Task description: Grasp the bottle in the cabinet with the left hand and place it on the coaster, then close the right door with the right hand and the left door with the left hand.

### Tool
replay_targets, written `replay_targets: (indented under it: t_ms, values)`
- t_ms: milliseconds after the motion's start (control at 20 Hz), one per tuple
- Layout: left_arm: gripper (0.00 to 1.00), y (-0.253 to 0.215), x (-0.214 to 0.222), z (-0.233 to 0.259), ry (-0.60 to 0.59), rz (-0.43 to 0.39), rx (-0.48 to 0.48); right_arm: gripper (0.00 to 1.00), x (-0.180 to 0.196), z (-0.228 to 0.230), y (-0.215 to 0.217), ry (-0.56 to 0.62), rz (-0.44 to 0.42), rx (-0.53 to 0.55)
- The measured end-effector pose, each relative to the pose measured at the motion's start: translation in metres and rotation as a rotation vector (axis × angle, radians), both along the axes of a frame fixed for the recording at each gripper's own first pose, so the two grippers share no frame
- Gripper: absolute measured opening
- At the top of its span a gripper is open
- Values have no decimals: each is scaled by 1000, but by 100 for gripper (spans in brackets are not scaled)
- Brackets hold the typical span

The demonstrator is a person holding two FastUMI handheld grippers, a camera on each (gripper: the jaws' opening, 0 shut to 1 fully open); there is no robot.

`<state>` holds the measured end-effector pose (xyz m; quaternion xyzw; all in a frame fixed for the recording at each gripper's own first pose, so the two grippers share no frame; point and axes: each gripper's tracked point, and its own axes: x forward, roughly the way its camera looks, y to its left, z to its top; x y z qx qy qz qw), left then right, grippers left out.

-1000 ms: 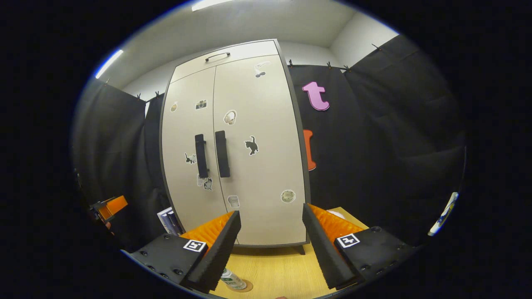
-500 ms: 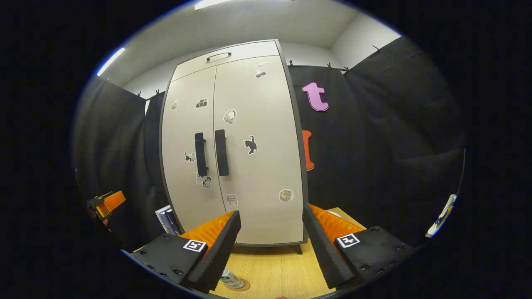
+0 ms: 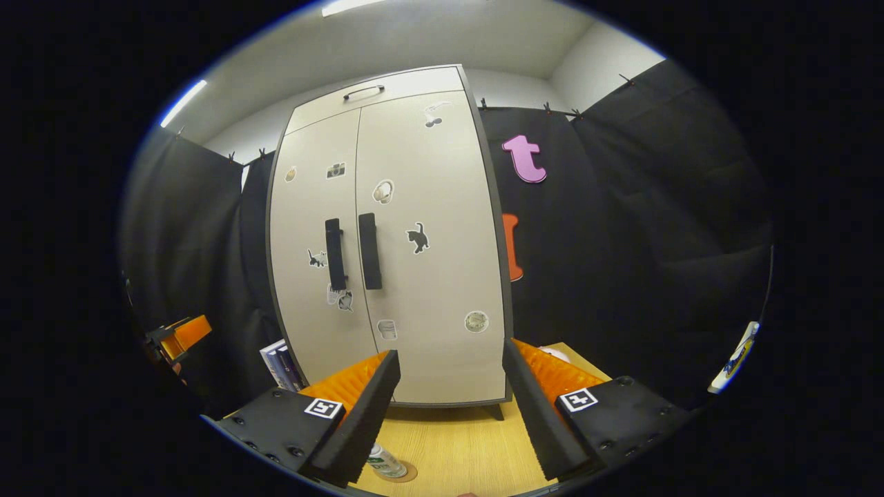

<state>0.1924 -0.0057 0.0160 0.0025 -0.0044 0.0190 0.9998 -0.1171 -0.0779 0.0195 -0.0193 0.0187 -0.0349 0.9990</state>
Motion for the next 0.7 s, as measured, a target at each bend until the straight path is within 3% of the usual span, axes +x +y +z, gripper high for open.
replay_targets:
  t_ms: [700]
  values:
    - [95, 5, -9, -3, 11, 34, 1, 98, -4, 0, 1, -2, 11, -5]
